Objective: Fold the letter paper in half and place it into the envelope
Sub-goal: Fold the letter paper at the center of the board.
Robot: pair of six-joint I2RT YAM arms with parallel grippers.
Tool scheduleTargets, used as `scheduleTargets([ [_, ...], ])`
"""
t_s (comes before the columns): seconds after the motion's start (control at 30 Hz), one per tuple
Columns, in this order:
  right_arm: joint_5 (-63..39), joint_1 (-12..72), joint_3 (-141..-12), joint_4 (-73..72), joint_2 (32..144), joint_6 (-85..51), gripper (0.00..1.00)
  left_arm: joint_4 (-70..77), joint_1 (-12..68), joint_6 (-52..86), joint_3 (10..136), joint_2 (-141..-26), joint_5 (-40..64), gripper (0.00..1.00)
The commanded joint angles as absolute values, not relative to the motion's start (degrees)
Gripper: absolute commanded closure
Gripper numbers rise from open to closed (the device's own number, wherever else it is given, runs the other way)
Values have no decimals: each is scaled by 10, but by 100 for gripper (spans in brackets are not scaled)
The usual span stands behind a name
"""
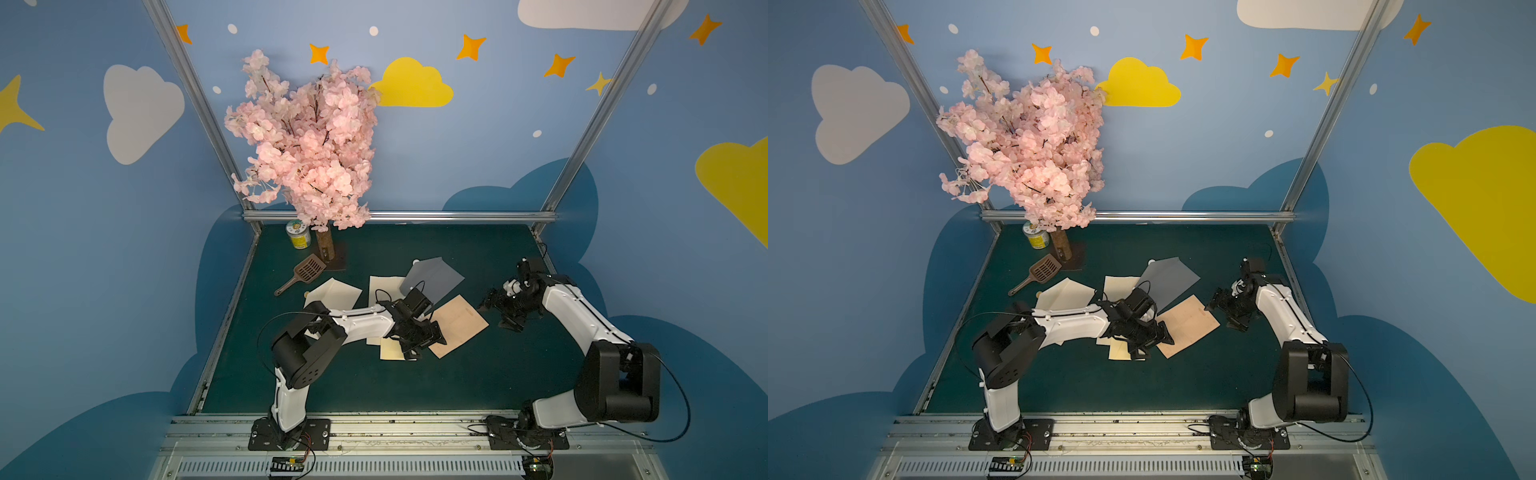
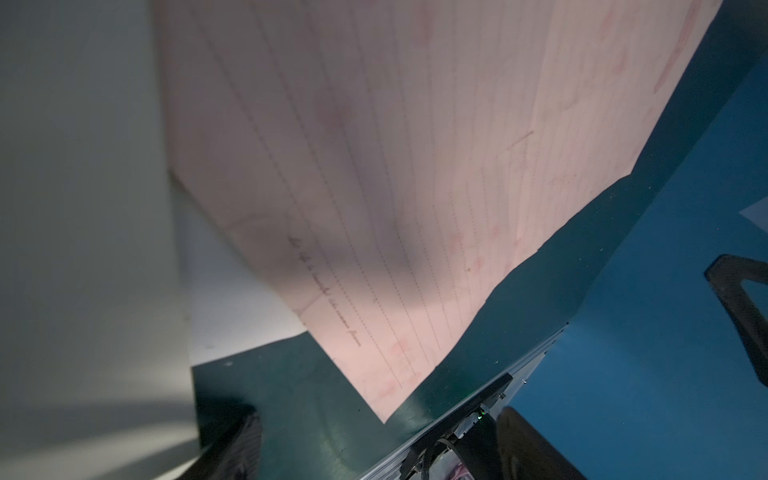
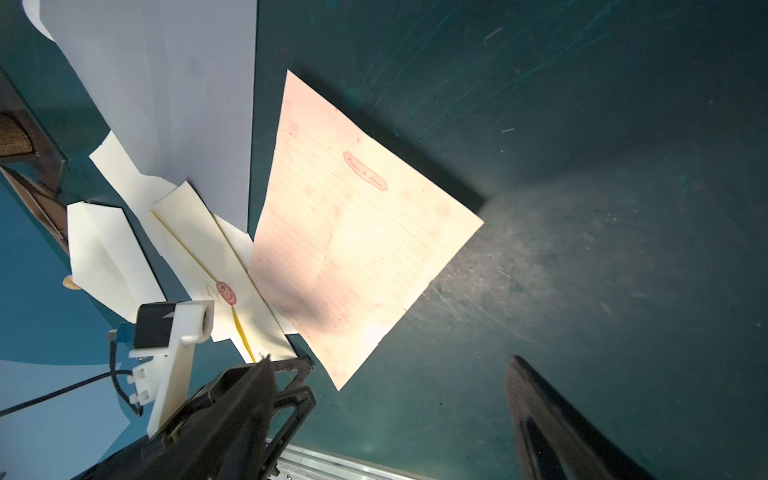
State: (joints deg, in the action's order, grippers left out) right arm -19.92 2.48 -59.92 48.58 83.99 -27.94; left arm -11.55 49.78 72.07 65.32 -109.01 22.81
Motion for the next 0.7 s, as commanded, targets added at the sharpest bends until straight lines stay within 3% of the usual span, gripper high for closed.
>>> scheduleTargets([
  [0.0,-192,27,-610,502,842,-266,13,-45,508,798,628,-1097,198,15],
  [0.33,-192,25,-603,511,812,-260,13,-15,530,845,638,-1120,177,29],
  [0.67,-198,17,-601,506,809,-257,13,-3,529,846,635,-1130,176,60],
])
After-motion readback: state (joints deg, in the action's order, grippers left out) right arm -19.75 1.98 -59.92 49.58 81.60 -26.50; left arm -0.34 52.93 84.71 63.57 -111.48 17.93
